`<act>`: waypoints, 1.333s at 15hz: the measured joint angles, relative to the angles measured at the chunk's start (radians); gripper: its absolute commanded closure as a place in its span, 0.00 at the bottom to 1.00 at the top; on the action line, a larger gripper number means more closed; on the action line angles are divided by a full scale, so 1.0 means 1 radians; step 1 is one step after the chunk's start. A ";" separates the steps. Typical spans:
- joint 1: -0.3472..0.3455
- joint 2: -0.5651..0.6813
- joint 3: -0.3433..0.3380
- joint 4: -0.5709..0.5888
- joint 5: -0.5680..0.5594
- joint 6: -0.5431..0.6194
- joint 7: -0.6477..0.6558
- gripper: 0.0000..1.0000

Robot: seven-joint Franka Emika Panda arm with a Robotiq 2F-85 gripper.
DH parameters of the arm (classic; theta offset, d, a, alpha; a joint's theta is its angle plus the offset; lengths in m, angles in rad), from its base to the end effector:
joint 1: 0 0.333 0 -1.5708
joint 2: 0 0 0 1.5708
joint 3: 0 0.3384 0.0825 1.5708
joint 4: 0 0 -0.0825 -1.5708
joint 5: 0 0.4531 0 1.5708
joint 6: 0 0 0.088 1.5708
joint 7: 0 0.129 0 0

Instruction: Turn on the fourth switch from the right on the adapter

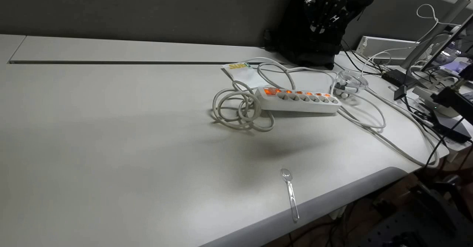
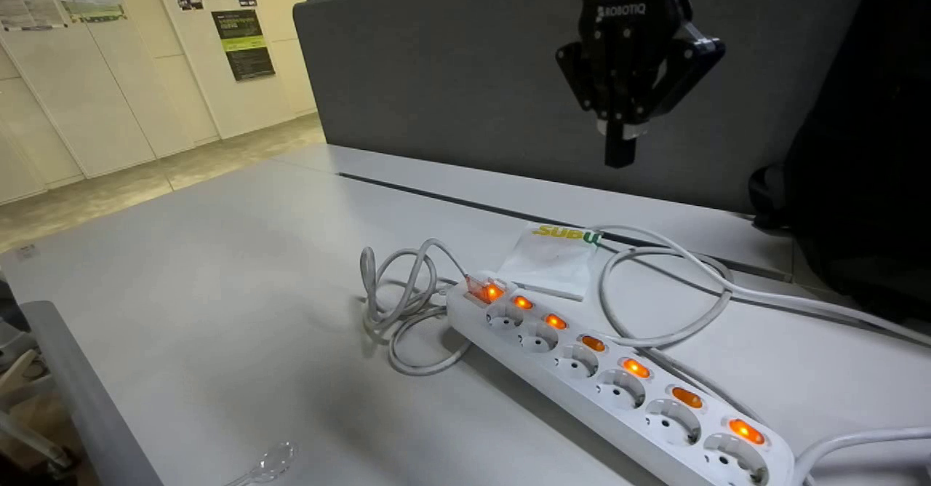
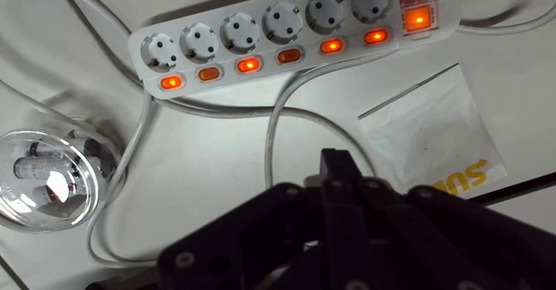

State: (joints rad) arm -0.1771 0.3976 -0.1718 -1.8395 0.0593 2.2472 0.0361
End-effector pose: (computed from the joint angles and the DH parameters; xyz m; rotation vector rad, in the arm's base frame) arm 0.6642 -0.2331 0.2735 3.0549 -0.6321 0.0210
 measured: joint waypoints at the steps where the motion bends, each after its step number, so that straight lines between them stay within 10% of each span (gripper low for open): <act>1: -0.006 0.006 -0.003 -0.001 0.000 0.007 0.000 0.99; 20: -0.024 0.214 0.019 0.000 0.023 0.273 -0.041 1.00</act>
State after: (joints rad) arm -0.2012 0.6120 -0.1531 -1.8393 0.0822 2.5199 -0.0051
